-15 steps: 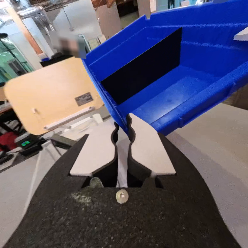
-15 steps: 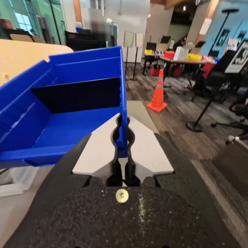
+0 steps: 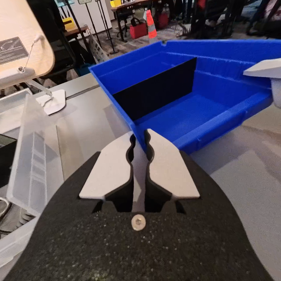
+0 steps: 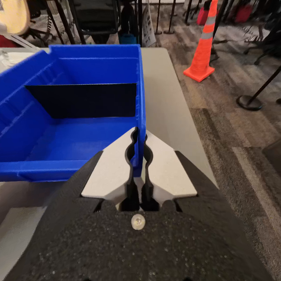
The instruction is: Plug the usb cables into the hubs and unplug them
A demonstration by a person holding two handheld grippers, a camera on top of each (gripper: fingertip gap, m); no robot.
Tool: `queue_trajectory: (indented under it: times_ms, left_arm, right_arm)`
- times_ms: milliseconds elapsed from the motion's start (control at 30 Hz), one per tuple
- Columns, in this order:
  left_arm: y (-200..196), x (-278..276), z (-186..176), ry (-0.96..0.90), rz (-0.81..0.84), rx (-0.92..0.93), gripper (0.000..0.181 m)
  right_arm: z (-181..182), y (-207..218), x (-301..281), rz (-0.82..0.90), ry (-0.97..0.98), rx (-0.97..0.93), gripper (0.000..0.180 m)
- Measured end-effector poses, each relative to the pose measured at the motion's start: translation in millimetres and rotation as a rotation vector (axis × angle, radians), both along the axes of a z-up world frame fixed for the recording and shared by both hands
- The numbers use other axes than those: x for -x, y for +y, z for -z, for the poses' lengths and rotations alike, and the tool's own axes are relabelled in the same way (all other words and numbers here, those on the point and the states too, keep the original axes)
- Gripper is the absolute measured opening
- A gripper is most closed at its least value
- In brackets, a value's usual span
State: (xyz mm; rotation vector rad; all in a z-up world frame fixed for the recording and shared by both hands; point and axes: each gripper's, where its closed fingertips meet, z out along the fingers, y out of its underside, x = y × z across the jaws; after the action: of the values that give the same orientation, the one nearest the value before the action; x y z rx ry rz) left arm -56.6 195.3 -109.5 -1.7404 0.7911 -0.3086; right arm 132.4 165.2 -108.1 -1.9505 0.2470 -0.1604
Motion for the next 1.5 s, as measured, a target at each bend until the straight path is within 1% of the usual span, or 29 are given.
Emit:
queue_trajectory:
  times_ms: [67, 133, 200, 267, 333, 367, 433, 500, 567, 633, 667, 700, 733, 767, 800, 833, 867, 900, 933, 1000, 1033, 1067, 1100, 1133, 1167, 1267, 1333, 1433, 1500]
  left_arm:
    - [-2, -2, 13, 0.031, 0.037, 0.027, 0.013]
    - [-7, -5, 21, 0.025, 0.090, 0.062, 0.017]
    - [-14, -8, 22, 0.012, 0.129, 0.111, 0.019]
    - [-27, -7, 22, -0.006, 0.189, 0.203, 0.023]
    - [-42, 9, 5, -0.121, 0.252, 0.315, 0.020]
    - [-50, 25, -9, -0.196, 0.292, 0.344, 0.020]
    - [-48, 73, -36, -0.273, 0.292, 0.295, 0.020]
    - [-27, 138, -51, -0.263, 0.195, 0.186, 0.023]
    - [7, 214, -60, -0.231, 0.019, 0.051, 0.028]
    - [44, 288, -58, -0.172, -0.194, -0.064, 0.029]
    - [58, 314, -49, -0.151, -0.269, -0.060, 0.030]
    - [69, 329, -37, -0.148, -0.305, -0.012, 0.037]
    - [75, 335, -24, -0.160, -0.309, 0.058, 0.044]
    - [79, 334, -14, -0.176, -0.294, 0.119, 0.050]
    - [81, 331, -6, -0.180, -0.270, 0.156, 0.051]
    - [81, 327, -1, -0.162, -0.247, 0.171, 0.052]
    - [81, 324, 3, -0.130, -0.235, 0.167, 0.052]
    - [81, 322, 6, -0.099, -0.230, 0.152, 0.047]
    - [82, 320, 8, -0.078, -0.232, 0.143, 0.039]
    - [87, 320, 16, -0.051, -0.248, 0.156, 0.024]
    - [90, 319, 18, -0.058, -0.247, 0.162, 0.025]
    - [92, 320, 17, -0.074, -0.251, 0.169, 0.023]
    - [94, 324, 17, -0.091, -0.264, 0.179, 0.018]
    - [97, 326, 16, -0.101, -0.267, 0.181, 0.008]
    - [100, 328, 16, -0.086, -0.259, 0.172, 0.008]
    - [108, 345, 12, -0.049, -0.269, 0.161, 0.005]
    - [114, 365, 2, -0.049, -0.274, 0.137, 0.005]
    - [127, 410, -16, -0.072, -0.290, 0.077, 0.004]
    - [139, 447, -22, -0.097, -0.280, 0.058, 0.004]
  right_arm:
    - [11, 3, -2, 0.040, 0.044, 0.019, 0.004]
    - [24, 0, -7, 0.069, 0.059, 0.087, 0.006]
    - [27, 0, -9, 0.068, 0.043, 0.092, 0.008]
    - [27, -1, -13, 0.086, 0.023, 0.094, 0.011]
    - [27, -2, -13, 0.093, 0.026, 0.099, 0.011]
    - [28, -4, -13, 0.099, 0.031, 0.105, 0.010]
    - [25, -10, -16, 0.124, 0.019, 0.123, 0.019]
    - [3, -16, -15, 0.133, -0.004, 0.068, 0.026]
    - [-31, -22, -9, 0.167, -0.055, -0.008, 0.031]
    - [-70, -19, 28, 0.106, -0.157, -0.079, 0.033]
    - [-86, -13, 60, 0.044, -0.192, -0.112, 0.033]
    - [-97, -4, 101, -0.053, -0.199, -0.148, 0.032]
    - [-102, 6, 150, -0.179, -0.170, -0.179, 0.031]
    - [-98, 15, 201, -0.303, -0.100, -0.188, 0.031]
    - [-87, 23, 245, -0.398, -0.013, -0.173, 0.032]
    - [-70, 31, 278, -0.446, 0.053, -0.143, 0.033]
    - [-49, 40, 299, -0.452, 0.088, -0.101, 0.036]
    - [-26, 49, 310, -0.428, 0.102, -0.055, 0.040]
    - [-7, 57, 314, -0.387, 0.095, -0.021, 0.046]
    - [15, 73, 313, -0.311, 0.070, 0.007, 0.046]
    - [23, 80, 318, -0.312, 0.088, 0.018, 0.042]
    - [29, 85, 329, -0.338, 0.117, 0.033, 0.032]
    - [32, 89, 333, -0.318, 0.121, 0.037, 0.017]
    - [32, 93, 326, -0.253, 0.062, 0.030, 0.007]
    - [32, 95, 327, -0.231, 0.006, 0.027, 0.005]
    - [28, 97, 343, -0.153, 0.039, 0.004, 0.003]
    - [22, 101, 362, -0.132, -0.001, -0.011, 0.002]
    - [7, 115, 408, -0.171, -0.050, -0.057, 0.003]
    - [-3, 126, 445, -0.210, -0.079, -0.079, 0.004]
